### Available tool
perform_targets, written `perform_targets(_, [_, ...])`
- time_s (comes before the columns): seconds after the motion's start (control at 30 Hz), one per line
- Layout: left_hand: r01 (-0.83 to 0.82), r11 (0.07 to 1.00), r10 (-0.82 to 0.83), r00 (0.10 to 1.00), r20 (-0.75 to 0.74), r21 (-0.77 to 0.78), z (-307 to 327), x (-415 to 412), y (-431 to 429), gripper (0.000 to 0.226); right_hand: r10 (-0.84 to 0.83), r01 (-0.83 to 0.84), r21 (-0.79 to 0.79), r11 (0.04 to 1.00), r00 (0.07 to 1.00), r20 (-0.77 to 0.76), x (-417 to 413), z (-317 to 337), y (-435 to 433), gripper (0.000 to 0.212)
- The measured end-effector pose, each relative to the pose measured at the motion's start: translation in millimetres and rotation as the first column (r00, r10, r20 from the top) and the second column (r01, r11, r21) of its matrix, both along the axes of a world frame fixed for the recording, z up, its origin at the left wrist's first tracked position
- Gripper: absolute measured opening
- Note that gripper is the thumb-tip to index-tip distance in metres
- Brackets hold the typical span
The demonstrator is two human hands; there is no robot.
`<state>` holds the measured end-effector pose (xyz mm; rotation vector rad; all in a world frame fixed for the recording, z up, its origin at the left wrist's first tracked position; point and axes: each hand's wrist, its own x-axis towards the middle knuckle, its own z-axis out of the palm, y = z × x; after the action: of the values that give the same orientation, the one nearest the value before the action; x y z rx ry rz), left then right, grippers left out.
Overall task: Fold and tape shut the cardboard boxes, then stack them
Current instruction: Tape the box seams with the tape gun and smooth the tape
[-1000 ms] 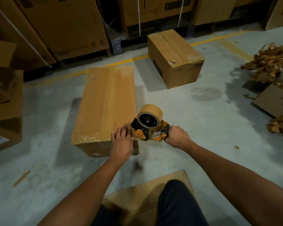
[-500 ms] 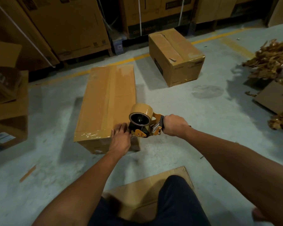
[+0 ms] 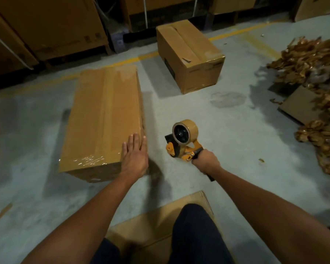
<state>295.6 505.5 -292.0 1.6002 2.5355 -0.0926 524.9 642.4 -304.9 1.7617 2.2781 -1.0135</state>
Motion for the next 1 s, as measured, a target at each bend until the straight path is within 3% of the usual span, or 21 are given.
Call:
perform_targets(0.13, [0.091, 0.994, -0.096, 0.992, -0.080, -0.061, -4, -2, 23, 0.067, -0.367, 0.270, -0.327, 0.906, 0.885, -0.286, -30, -16, 1, 0.010])
perform_targets(0.27, [0.132, 0.985, -0.146, 0.980, -0.134, -0.109, 3, -11, 37, 0.072, -0.633, 0.361, -0.597, 0.717, 0.695, -0.340, -63, -36, 16, 0.006])
perform_targets(0.43, [0.155, 0.988, -0.150, 0.976, -0.157, 0.025, -2, -33, 29, 0.065, -0.818, 0.469, -0.707, 0.529, 0.504, -0.278, -89, -78, 45, 0.013])
perform_targets(0.63, [0.151, 0.980, -0.130, 0.978, -0.162, 0.130, -8, -28, 24, 0.063, -0.843, 0.479, -0.747, 0.461, 0.498, -0.201, -87, -130, 56, 0.012])
perform_targets(0.7, [0.141, 0.977, -0.118, 0.983, -0.142, 0.162, -11, -30, 21, 0.060, -0.824, 0.536, -0.700, 0.473, 0.550, -0.136, -84, -139, 55, 0.008])
perform_targets(0.8, [0.130, 0.976, -0.108, 0.986, -0.130, 0.174, -14, -27, 19, 0.058, -0.677, 0.629, -0.398, 0.667, 0.736, 0.029, -84, -127, 45, 0.037])
perform_targets(0.87, [0.102, 0.981, -0.083, 0.989, -0.122, 0.166, -12, -23, 20, 0.060, -0.630, 0.627, -0.188, 0.756, 0.775, 0.051, -92, -102, 29, 0.043])
perform_targets(0.93, [0.066, 0.980, -0.054, 0.996, -0.068, 0.187, -9, -22, 19, 0.059, -0.522, 0.536, 0.009, 0.844, 0.825, -0.218, -110, -77, 6, 0.041])
perform_targets(1.0, [0.049, 0.973, -0.059, 0.997, 0.040, 0.227, -5, -24, 14, 0.056, -0.282, 0.449, 0.194, 0.872, 0.786, -0.549, -138, -55, -25, 0.041])
